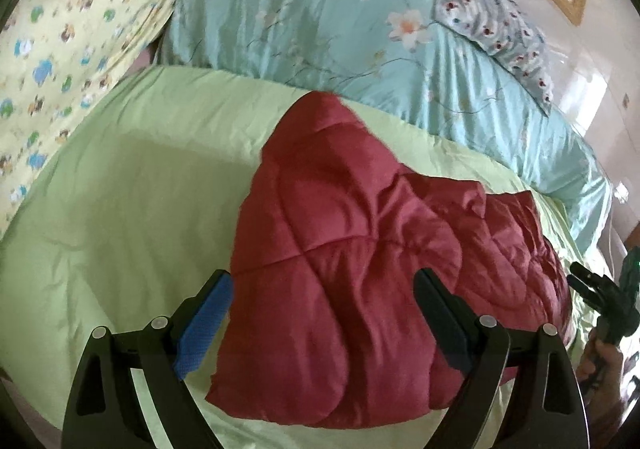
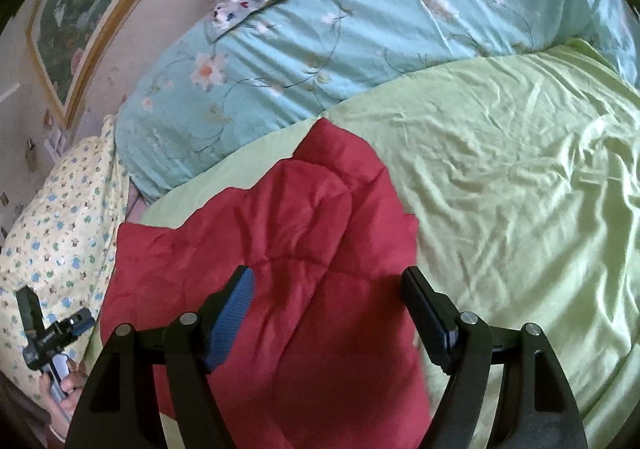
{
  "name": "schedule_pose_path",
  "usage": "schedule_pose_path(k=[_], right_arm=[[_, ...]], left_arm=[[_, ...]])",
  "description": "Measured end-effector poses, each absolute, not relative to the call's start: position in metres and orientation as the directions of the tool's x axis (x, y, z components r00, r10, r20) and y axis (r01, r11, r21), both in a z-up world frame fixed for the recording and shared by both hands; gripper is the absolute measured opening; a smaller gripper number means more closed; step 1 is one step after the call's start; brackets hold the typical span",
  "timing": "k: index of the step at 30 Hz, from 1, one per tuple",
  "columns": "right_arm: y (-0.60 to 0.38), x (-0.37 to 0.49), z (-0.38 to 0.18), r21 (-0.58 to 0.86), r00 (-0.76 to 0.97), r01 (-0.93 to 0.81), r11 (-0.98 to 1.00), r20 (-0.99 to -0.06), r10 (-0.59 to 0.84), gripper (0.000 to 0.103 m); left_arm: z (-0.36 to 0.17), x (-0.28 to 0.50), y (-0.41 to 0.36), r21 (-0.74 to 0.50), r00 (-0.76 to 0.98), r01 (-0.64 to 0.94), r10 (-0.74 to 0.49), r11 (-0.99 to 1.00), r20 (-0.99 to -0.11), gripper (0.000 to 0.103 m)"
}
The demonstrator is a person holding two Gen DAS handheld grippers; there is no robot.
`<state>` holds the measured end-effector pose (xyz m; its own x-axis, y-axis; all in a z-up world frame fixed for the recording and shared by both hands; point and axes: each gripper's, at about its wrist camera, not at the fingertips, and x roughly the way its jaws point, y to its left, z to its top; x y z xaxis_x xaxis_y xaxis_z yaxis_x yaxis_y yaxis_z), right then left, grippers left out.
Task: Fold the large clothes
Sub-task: 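Open both grippers and release the folded jacket onto the bed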
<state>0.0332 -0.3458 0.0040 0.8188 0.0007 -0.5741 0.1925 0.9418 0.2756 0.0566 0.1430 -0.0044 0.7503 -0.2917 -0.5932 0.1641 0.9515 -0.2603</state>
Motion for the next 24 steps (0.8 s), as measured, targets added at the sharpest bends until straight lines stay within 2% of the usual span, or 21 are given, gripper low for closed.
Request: schedule_pose_path(k=[8, 24], right_arm=[[-0.324, 0.031, 0.006, 0.232, 0.816, 0.157, 0.96, -0.578, 0.006, 0.078], [-0.262, 0.043, 0.002, 0.108, 0.784, 0.023, 0.994, -0.618, 0.049, 0.078]], left_arm=[[-0.001, 0.034, 0.126, -0.22, 0.751, 0.237, -0.322, 0.946, -0.577, 0.091], [-0.006, 0.036, 0.083, -0.134, 0.716, 0.305, -0.32, 0.943, -0.621, 0.091]])
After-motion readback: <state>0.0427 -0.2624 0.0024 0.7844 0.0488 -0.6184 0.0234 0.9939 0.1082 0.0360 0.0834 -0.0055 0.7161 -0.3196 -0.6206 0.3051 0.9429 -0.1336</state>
